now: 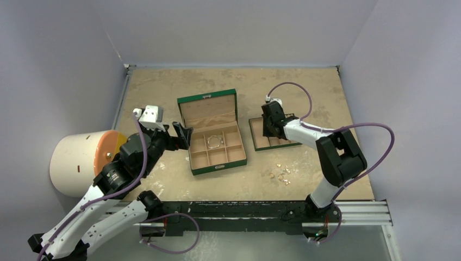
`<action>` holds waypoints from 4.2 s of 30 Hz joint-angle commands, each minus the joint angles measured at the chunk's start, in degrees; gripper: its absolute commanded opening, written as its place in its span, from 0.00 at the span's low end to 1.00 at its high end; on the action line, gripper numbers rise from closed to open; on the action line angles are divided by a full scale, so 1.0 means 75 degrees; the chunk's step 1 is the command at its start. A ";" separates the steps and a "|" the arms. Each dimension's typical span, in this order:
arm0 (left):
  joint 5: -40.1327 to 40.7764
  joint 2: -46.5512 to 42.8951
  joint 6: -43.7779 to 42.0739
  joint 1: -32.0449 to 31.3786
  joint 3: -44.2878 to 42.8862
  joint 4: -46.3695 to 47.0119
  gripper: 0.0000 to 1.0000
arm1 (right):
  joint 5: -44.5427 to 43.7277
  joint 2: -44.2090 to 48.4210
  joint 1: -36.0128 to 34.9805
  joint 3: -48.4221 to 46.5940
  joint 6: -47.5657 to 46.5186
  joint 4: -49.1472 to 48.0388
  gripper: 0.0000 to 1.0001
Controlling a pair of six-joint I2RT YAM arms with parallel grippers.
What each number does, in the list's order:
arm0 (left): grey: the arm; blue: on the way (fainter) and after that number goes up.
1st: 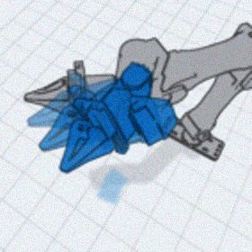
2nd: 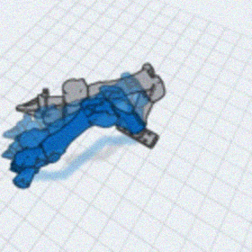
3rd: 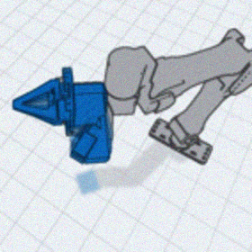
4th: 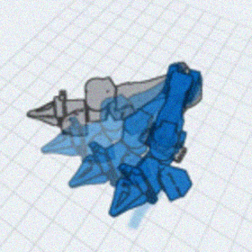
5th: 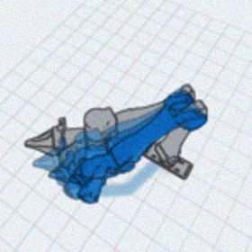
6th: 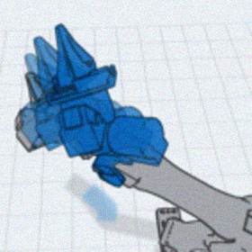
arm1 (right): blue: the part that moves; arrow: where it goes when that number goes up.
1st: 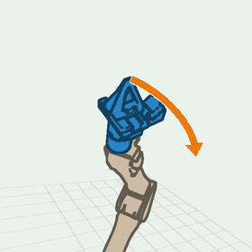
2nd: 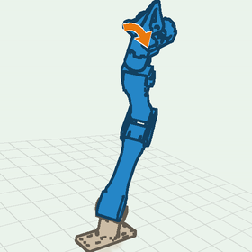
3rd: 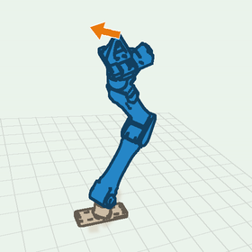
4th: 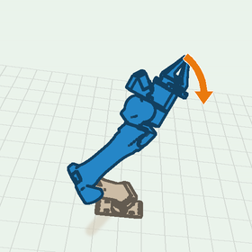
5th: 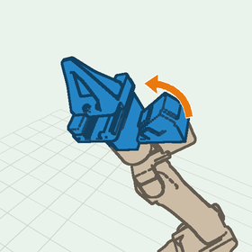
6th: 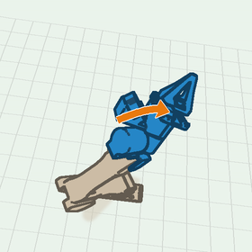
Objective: Organize the mixed jewelry
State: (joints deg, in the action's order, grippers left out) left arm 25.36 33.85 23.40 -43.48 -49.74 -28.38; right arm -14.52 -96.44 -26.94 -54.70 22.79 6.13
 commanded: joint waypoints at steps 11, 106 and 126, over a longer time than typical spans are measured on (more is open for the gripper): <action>-0.0066 -0.0112 -0.0043 0.0110 0.0008 0.0242 0.94 | -0.0515 -0.0207 0.0011 -0.0254 -0.0176 0.0011 0.06; 0.1326 -0.1313 0.0408 0.0364 -0.0048 -0.0088 0.94 | -0.2364 -0.3508 -0.5244 -0.7005 0.3113 0.4683 0.00; 0.1247 -0.1355 0.0408 0.0411 -0.0028 -0.0075 0.94 | -0.2014 -0.3790 -0.5435 -0.7241 0.3328 0.4517 0.00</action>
State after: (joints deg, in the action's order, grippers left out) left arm 35.16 23.86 26.00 -40.88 -49.74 -30.98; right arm -31.40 -124.05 -66.74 -105.36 45.50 41.80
